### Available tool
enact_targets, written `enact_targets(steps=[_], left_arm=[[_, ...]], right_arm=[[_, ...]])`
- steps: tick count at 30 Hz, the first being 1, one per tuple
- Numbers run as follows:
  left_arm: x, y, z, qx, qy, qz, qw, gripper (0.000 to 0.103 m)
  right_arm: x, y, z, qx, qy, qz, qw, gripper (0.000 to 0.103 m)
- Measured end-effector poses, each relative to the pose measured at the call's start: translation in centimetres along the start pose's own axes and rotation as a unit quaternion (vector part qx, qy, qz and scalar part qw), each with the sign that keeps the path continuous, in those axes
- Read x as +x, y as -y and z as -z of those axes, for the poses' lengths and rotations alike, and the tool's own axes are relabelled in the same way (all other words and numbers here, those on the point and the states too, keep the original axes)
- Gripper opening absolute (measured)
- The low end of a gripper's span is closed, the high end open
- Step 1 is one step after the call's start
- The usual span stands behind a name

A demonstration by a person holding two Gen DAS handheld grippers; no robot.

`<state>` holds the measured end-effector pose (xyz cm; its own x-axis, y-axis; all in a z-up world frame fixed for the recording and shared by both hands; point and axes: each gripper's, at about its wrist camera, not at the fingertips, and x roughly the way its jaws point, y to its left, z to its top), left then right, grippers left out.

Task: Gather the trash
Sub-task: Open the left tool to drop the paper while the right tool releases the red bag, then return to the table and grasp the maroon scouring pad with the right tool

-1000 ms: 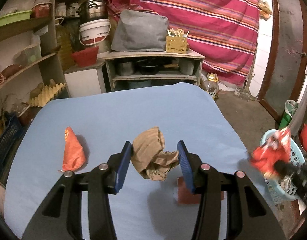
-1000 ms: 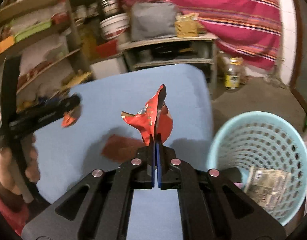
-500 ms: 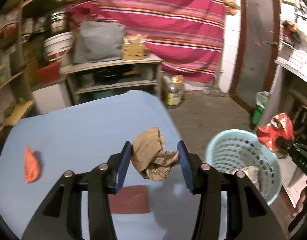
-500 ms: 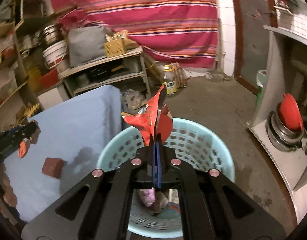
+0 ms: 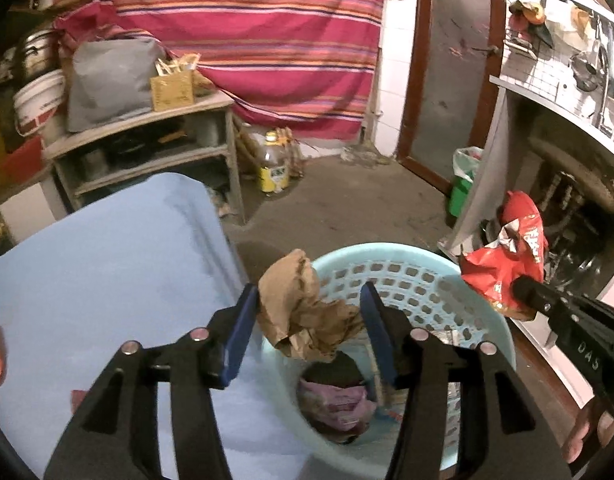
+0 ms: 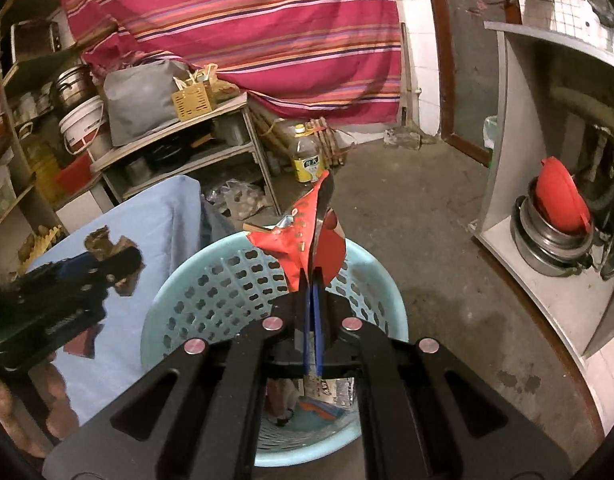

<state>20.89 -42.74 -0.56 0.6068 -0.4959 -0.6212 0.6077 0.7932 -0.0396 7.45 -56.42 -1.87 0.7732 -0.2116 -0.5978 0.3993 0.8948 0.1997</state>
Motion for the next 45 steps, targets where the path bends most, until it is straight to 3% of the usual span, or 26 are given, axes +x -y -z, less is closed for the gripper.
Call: enact_targets(steps=[3,10,17,18,19,21,23,27,35,45], left_arm=[[0.7,-0.2,-0.6,-0.004,-0.009,0.012,0.9999,0.07],[0.9,-0.9,-1.0,-0.018,-0.014,0.023,0.9995,0.075],[-1.5,-3.9,0.5,-0.03,-0.002,-0.016,0.9994,0.081],[-1.9,-4.5,0.7,-0.03,0.0,-0.022,0.9993,0.081],[-2.5,-5.2,1.0,-0.029,0.003,-0.03,0.9991,0.081],[-3.9,-6.8,1.6,-0.032,0.01,-0.048,0.9983,0.081],[-5.1,-8.3,2.1,-0.038,0.014,-0.06,0.9974,0.084],[-8.3,-11.9,3.6,-0.05,0.023,-0.09,0.9945,0.086],[-14.6,-20.0,6.6,-0.074,0.037,-0.154,0.9846,0.092],[-16.8,-30.4,9.4,-0.098,0.027,-0.218,0.9706,0.095]], right_arm=[[0.1,0.0,0.0,0.001,-0.002,0.0,1.0,0.003],[0.8,-0.3,0.1,0.005,-0.013,-0.008,1.0,0.003],[2.1,-2.0,0.0,-0.003,-0.026,-0.021,0.999,0.008],[2.2,-2.3,0.1,-0.004,-0.027,-0.02,0.999,0.021],[2.3,-2.4,0.1,-0.004,-0.027,-0.019,0.999,0.041],[2.4,-3.1,0.1,-0.003,-0.022,-0.02,1.0,0.068],[2.5,-3.7,0.2,-0.006,-0.023,-0.017,1.0,0.071],[2.4,-5.1,0.3,-0.002,-0.016,-0.01,1.0,0.095],[3.3,-11.4,0.7,-0.006,-0.024,-0.037,0.999,0.099],[4.1,-20.4,2.9,-0.051,-0.029,-0.045,0.997,0.099]])
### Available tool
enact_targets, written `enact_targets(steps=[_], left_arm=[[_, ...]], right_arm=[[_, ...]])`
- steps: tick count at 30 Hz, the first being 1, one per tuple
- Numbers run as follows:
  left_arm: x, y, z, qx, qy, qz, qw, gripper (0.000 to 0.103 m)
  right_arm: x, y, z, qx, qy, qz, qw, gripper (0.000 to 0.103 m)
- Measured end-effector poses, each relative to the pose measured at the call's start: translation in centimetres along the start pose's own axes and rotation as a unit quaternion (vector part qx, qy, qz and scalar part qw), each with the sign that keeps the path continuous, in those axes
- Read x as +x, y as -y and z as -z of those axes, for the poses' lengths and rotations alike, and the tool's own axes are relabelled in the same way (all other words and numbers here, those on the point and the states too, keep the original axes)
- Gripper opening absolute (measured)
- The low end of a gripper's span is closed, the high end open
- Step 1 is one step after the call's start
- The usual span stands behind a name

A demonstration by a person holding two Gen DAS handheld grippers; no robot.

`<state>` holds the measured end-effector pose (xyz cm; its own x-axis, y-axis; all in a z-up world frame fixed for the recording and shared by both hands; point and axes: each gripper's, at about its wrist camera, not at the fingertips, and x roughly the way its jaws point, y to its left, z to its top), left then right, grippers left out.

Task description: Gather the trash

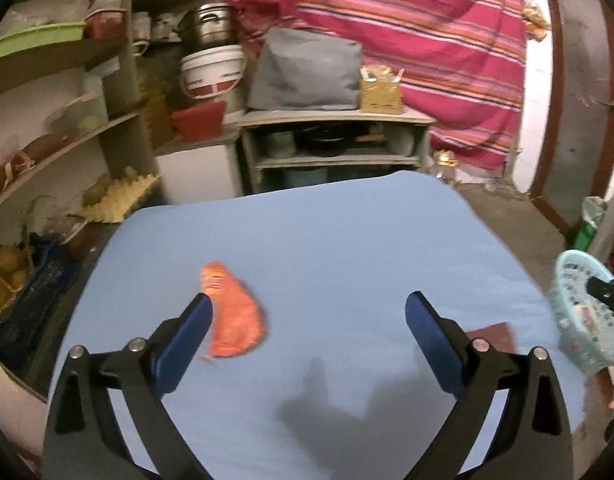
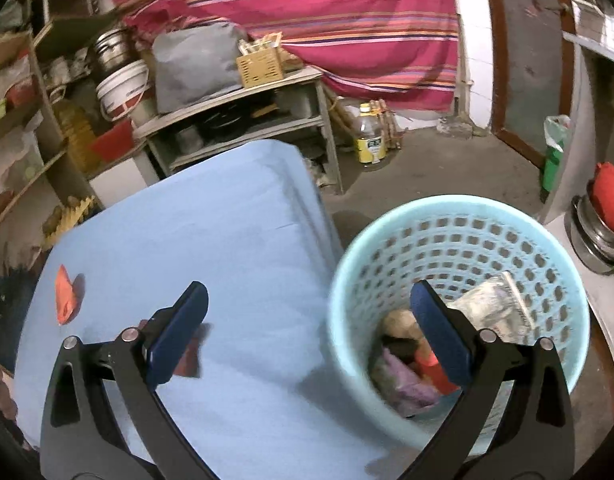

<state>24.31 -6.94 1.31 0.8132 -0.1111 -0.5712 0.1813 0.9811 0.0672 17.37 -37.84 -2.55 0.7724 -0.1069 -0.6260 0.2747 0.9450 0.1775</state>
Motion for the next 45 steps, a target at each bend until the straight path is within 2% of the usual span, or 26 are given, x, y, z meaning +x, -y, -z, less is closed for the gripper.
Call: enact_targets(steps=[4,6,9,18,22,25,29,33,36,38,40,44,45], left_arm=[[1.9,-3.0,0.3,0.009,0.002,-0.03,0.9995,0.098],[3.2,-4.9,0.8,-0.011,-0.007,-0.038,0.9992,0.098],[5.0,-7.1,1.1,-0.045,-0.035,-0.028,0.998,0.098],[7.7,-9.4,1.4,-0.051,-0.057,-0.051,0.9958,0.098],[9.3,-10.5,1.9,-0.062,-0.075,-0.048,0.9941,0.098],[10.3,-10.8,2.3,-0.073,-0.097,-0.032,0.9921,0.098],[11.4,-10.1,2.6,-0.072,-0.106,-0.02,0.9916,0.098],[12.8,-9.4,2.6,-0.076,-0.121,-0.001,0.9898,0.098],[13.1,-9.1,2.3,-0.082,-0.112,-0.005,0.9903,0.097],[12.8,-9.1,2.0,-0.08,-0.1,-0.01,0.9917,0.088],[12.7,-9.2,1.9,-0.079,-0.1,-0.005,0.9918,0.066],[13.4,-9.1,2.1,-0.075,-0.121,0.007,0.9898,0.035],[13.5,-9.0,2.2,-0.072,-0.126,0.007,0.9895,0.021]], right_arm=[[1.1,-4.0,0.8,-0.04,-0.006,0.005,0.999,0.099],[2.0,-6.4,1.5,-0.072,-0.005,0.012,0.997,0.099],[3.8,-8.9,2.7,-0.105,-0.021,0.012,0.994,0.099],[8.2,-13.6,5.4,-0.124,-0.083,0.03,0.988,0.099],[9.8,-14.2,5.9,-0.112,-0.112,0.033,0.987,0.099],[10.2,-14.4,5.9,-0.111,-0.114,0.039,0.987,0.099],[10.3,-14.8,6.0,-0.129,-0.112,0.042,0.984,0.099],[10.1,-14.8,6.0,-0.137,-0.111,0.031,0.984,0.093],[10.1,-14.6,5.9,-0.138,-0.113,0.017,0.984,0.088],[10.1,-14.4,5.8,-0.141,-0.114,0.013,0.983,0.087],[10.1,-14.4,5.8,-0.143,-0.114,0.011,0.983,0.086],[10.0,-14.4,5.8,-0.148,-0.112,0.01,0.983,0.086],[10.0,-14.4,5.8,-0.151,-0.112,0.01,0.982,0.086]])
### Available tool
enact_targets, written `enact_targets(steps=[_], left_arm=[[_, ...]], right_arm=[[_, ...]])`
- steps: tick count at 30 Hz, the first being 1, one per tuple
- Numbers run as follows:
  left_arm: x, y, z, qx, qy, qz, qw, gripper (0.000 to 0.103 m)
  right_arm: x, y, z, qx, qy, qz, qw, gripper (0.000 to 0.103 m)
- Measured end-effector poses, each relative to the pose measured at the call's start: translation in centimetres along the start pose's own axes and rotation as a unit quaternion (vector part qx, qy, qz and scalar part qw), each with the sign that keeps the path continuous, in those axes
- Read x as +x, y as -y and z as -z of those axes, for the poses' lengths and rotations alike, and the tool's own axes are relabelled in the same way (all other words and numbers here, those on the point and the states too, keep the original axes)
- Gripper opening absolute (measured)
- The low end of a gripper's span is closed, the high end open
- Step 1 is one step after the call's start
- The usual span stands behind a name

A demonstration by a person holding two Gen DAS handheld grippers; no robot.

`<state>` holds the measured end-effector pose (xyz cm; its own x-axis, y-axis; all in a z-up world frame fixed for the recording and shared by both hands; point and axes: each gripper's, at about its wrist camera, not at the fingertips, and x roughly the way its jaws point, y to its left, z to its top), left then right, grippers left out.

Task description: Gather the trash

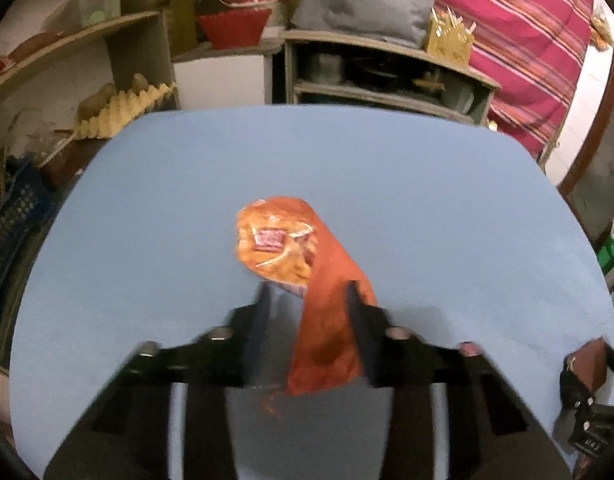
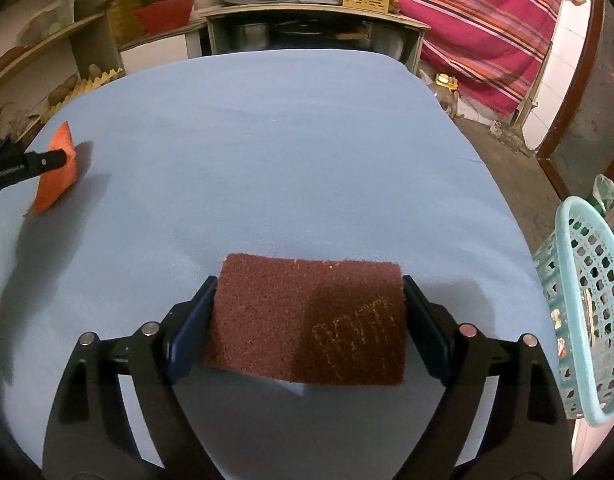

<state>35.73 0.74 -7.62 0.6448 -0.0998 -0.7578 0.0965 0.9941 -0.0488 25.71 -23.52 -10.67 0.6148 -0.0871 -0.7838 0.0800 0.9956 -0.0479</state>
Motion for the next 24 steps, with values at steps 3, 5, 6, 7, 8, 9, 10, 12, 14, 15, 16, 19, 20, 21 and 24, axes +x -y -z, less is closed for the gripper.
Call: enact_targets(steps=[3,5,6,7,8,9,10,12,14,15,16,19,20,21,24], left_arm=[[-0.4,0.1,0.1,-0.003,-0.002,0.0,1.0,0.012],[-1.3,0.3,0.1,0.005,0.011,-0.004,0.9999,0.011],[-1.9,0.4,0.2,0.01,0.018,-0.007,0.9998,0.011],[-2.4,0.4,0.3,0.015,0.022,-0.007,0.9996,0.011],[-2.8,0.4,0.4,0.017,0.025,-0.007,0.9995,0.011],[-3.3,0.4,0.6,0.018,0.028,-0.007,0.9994,0.011],[-3.8,0.5,0.8,0.02,0.032,-0.008,0.9993,0.011],[-4.7,0.8,1.1,0.025,0.038,-0.011,0.9989,0.01],[-5.7,1.3,1.4,0.029,0.046,-0.014,0.9984,0.01],[-6.7,1.9,1.7,0.033,0.053,-0.011,0.998,0.01],[-7.2,2.3,1.9,0.037,0.058,-0.009,0.9976,0.01],[-8.8,4.3,2.6,0.06,0.071,-0.008,0.9957,0.01],[-9.4,5.0,2.9,0.065,0.074,-0.005,0.9952,0.01],[-9.7,5.6,3.1,0.066,0.074,0.001,0.9951,0.01],[-10.7,7.9,3.7,0.082,0.078,0.013,0.9935,0.01]], right_arm=[[-0.2,0.2,0.2,0.001,0.0,-0.005,1.0,0.086],[-0.3,0.4,0.3,0.002,0.0,-0.011,1.0,0.085],[-0.5,0.6,0.2,0.005,0.001,-0.016,1.0,0.085],[-0.7,0.9,0.2,0.01,0.003,-0.021,1.0,0.085],[-1.0,1.1,0.2,0.013,0.006,-0.026,1.0,0.085],[-1.5,1.3,0.1,0.018,0.011,-0.031,0.999,0.085],[-1.8,1.5,0.0,0.02,0.015,-0.034,0.999,0.085],[-2.9,2.1,-0.2,0.024,0.026,-0.043,0.998,0.085],[-3.9,2.7,-0.4,0.026,0.036,-0.048,0.998,0.085],[-4.6,3.3,-0.5,0.031,0.043,-0.05,0.997,0.085],[-5.1,3.7,-0.6,0.035,0.049,-0.052,0.997,0.085],[-7.1,6.0,-0.8,0.051,0.068,-0.065,0.994,0.085],[-7.8,6.9,-0.9,0.057,0.074,-0.066,0.993,0.085],[-8.6,7.9,-0.9,0.063,0.082,-0.063,0.993,0.085],[-10.2,10.9,-0.8,0.081,0.096,-0.058,0.99,0.085]])
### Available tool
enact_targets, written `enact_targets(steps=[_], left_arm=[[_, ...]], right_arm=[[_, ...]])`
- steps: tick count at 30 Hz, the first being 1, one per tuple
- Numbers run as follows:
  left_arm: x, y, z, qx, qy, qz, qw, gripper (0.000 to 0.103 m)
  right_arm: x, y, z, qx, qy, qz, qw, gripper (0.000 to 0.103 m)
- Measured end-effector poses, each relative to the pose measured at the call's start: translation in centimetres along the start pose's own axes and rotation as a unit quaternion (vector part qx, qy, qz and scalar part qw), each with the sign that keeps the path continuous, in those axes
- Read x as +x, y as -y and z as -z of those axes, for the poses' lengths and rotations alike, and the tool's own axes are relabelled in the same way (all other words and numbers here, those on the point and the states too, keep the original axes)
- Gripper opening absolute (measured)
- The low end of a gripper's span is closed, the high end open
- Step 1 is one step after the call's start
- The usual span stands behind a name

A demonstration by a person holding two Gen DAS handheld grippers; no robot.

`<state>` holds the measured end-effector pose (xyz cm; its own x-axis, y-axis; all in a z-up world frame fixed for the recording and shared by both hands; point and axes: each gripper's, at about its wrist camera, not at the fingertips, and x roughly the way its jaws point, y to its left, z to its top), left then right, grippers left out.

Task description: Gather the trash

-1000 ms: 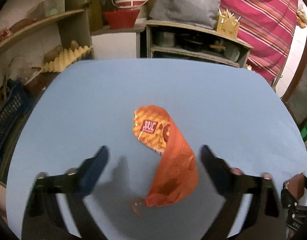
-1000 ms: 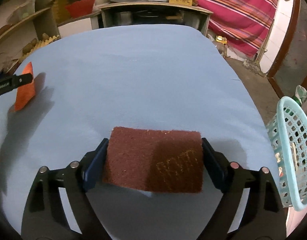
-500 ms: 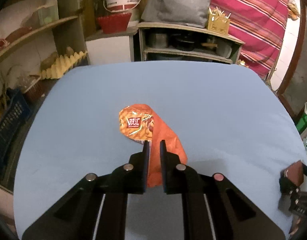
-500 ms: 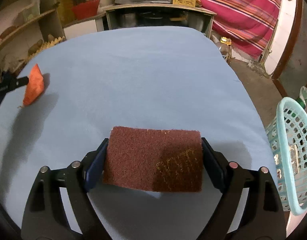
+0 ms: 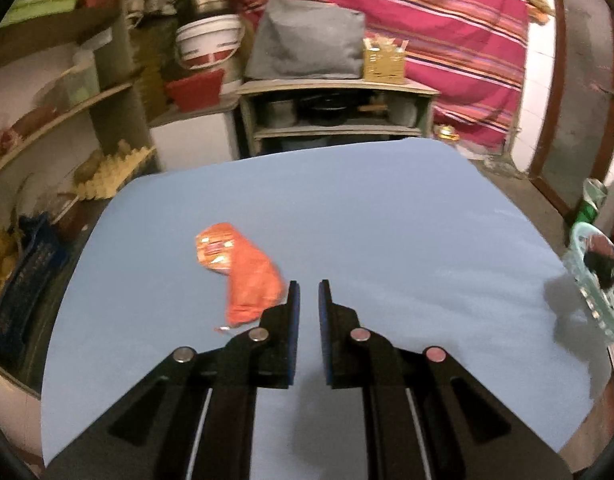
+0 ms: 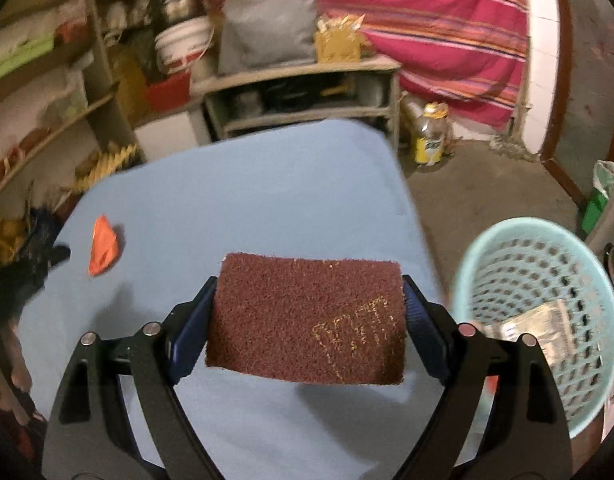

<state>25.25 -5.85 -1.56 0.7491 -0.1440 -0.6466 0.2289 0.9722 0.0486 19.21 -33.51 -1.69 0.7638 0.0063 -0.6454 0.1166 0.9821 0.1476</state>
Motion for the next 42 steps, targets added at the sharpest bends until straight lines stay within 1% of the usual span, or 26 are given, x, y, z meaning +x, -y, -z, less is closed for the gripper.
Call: enact_targets(steps=[6,11,13,16,19,20,21,22,23,24,26,27,29,31,33,35,36,37,40,42], left_arm=[[-1.2,5.4,-0.9,0.031,0.015,0.03,0.999,0.01],[-1.6,9.8,-1.8,0.042,0.025,0.059,0.9971,0.01],[-1.5,10.9,-2.2,0.032,0.029,0.054,0.9976,0.01],[-0.8,10.9,-3.0,0.006,0.022,0.053,0.9983,0.01],[0.4,8.9,-3.6,-0.008,0.017,0.022,0.9996,0.012],[1.1,7.8,-3.8,-0.016,0.008,0.016,0.9997,0.016],[1.5,6.5,-3.8,-0.025,0.003,0.008,0.9997,0.039],[2.2,5.1,-3.9,-0.037,0.002,-0.01,0.9992,0.069],[2.8,3.6,-3.9,-0.047,0.009,-0.037,0.9981,0.076],[3.3,2.4,-3.8,-0.049,0.012,-0.058,0.997,0.077],[5.6,-0.1,-3.7,-0.055,-0.002,-0.09,0.9944,0.077],[6.4,-1.1,-3.7,-0.061,-0.008,-0.097,0.9934,0.077],[9.2,-3.7,-3.3,-0.086,-0.04,-0.111,0.9892,0.077],[11.1,-5.5,-2.8,-0.109,-0.064,-0.108,0.9861,0.076],[12.3,-6.4,-2.3,-0.118,-0.076,-0.099,0.9851,0.075],[13.3,-6.5,-1.9,-0.114,-0.088,-0.094,0.9851,0.063],[13.5,-6.5,-1.7,-0.113,-0.096,-0.091,0.9848,0.048],[13.8,-6.5,-1.5,-0.114,-0.096,-0.086,0.9851,0.043],[13.6,-6.0,-1.6,-0.097,-0.092,-0.085,0.9874,0.03],[13.0,-5.7,-1.4,-0.095,-0.084,-0.085,0.9883,0.028]], right_arm=[[-3.5,6.9,-0.7,0.048,0.034,0.035,0.998,0.085],[-5.6,10.9,-0.7,0.064,0.055,0.077,0.993,0.085],[-6.2,12.3,-0.3,0.074,0.06,0.086,0.992,0.085],[-6.2,13.8,0.2,0.095,0.056,0.084,0.99,0.085],[-5.9,13.9,0.5,0.096,0.05,0.083,0.991,0.085],[-5.7,13.8,0.6,0.093,0.049,0.084,0.991,0.085],[-5.6,13.6,0.6,0.089,0.047,0.085,0.991,0.085],[-5.5,13.3,0.7,0.087,0.046,0.085,0.992,0.085],[-5.3,13.1,0.5,0.086,0.045,0.084,0.992,0.085],[-5.0,12.9,0.4,0.086,0.043,0.082,0.992,0.086],[-4.7,12.7,0.3,0.083,0.039,0.079,0.993,0.085],[-4.4,12.5,0.3,0.079,0.037,0.08,0.993,0.085],[-4.0,12.2,0.2,0.073,0.034,0.08,0.993,0.085],[-3.7,12.0,0.2,0.069,0.032,0.081,0.994,0.086],[-3.4,12.1,0.1,0.069,0.029,0.083,0.994,0.085],[-3.1,12.1,0.1,0.069,0.026,0.083,0.994,0.086],[-2.8,12.1,0.1,0.069,0.023,0.083,0.994,0.086],[-2.7,12.1,0.1,0.069,0.022,0.083,0.994,0.086],[-2.5,12.3,0.2,0.069,0.02,0.082,0.994,0.085],[-2.6,12.4,0.1,0.071,0.023,0.081,0.994,0.086]])
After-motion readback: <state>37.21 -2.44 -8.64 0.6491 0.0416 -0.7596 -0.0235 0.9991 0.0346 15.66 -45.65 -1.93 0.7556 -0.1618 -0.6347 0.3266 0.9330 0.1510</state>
